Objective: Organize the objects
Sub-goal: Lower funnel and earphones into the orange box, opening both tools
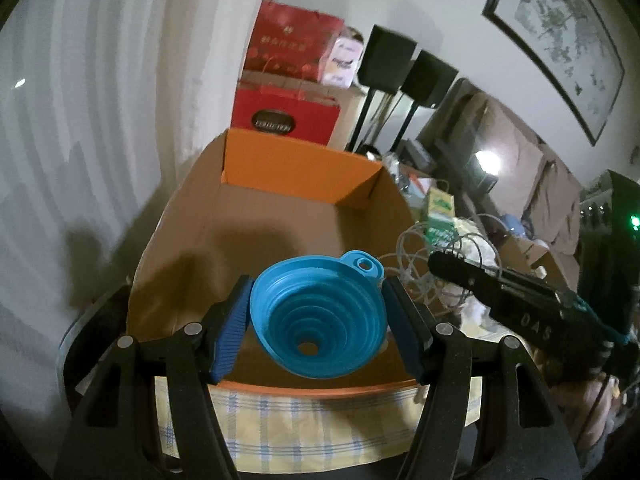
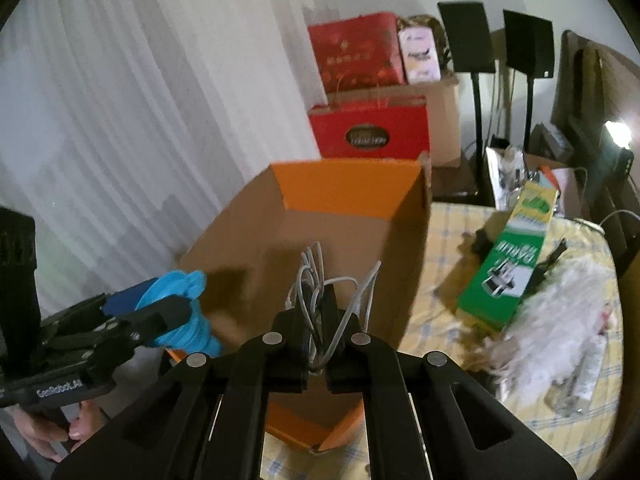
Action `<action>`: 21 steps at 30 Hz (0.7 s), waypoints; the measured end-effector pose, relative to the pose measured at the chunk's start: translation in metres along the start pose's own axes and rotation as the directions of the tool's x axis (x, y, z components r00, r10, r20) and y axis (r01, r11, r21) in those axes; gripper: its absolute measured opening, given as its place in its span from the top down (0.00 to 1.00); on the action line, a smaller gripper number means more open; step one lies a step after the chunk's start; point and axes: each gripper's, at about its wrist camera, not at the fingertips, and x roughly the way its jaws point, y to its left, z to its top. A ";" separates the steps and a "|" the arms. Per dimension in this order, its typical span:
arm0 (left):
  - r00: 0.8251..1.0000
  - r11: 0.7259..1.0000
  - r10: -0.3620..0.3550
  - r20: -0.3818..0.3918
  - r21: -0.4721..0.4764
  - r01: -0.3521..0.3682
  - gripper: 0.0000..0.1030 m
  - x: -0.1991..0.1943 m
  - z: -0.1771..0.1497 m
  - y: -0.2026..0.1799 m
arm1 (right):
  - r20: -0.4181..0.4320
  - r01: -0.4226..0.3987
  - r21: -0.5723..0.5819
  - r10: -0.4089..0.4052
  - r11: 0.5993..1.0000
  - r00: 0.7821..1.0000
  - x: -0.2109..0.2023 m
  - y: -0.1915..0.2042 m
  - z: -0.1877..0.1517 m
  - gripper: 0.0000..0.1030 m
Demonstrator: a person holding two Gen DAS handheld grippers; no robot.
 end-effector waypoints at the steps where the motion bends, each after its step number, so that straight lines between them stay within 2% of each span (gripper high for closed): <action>1: 1.000 1.000 0.004 -0.006 -0.003 -0.004 0.40 0.003 -0.001 0.002 | -0.010 -0.001 -0.002 0.001 1.000 1.000 0.004 0.001 -0.003 0.96; 8: 0.998 1.000 0.027 -0.050 0.002 -0.027 0.39 0.021 -0.008 0.009 | -0.074 0.008 -0.022 -0.009 1.000 0.997 0.024 0.006 -0.016 0.90; 11: 0.998 0.999 0.033 -0.059 0.000 -0.033 0.35 0.025 -0.011 0.010 | -0.087 0.017 -0.018 -0.018 1.000 0.996 0.025 0.002 -0.018 0.88; 13: 0.998 1.000 0.027 -0.060 -0.007 -0.027 0.32 0.025 -0.012 0.011 | -0.082 0.019 -0.011 -0.020 1.000 0.996 0.022 -0.001 -0.017 0.71; 17: 0.999 1.000 0.012 -0.050 -0.009 -0.012 0.08 0.021 -0.010 0.010 | -0.043 0.044 -0.013 -0.045 0.999 0.998 0.007 -0.004 -0.015 0.61; 18: 0.999 1.000 0.012 -0.047 -0.007 -0.012 0.07 0.020 -0.009 0.010 | -0.033 0.046 -0.009 -0.046 0.999 0.998 0.002 -0.006 -0.014 0.55; 21: 0.999 1.000 0.016 -0.036 -0.006 -0.016 0.06 0.016 -0.006 0.010 | -0.001 0.057 -0.009 -0.057 0.998 0.998 -0.015 -0.009 -0.010 0.51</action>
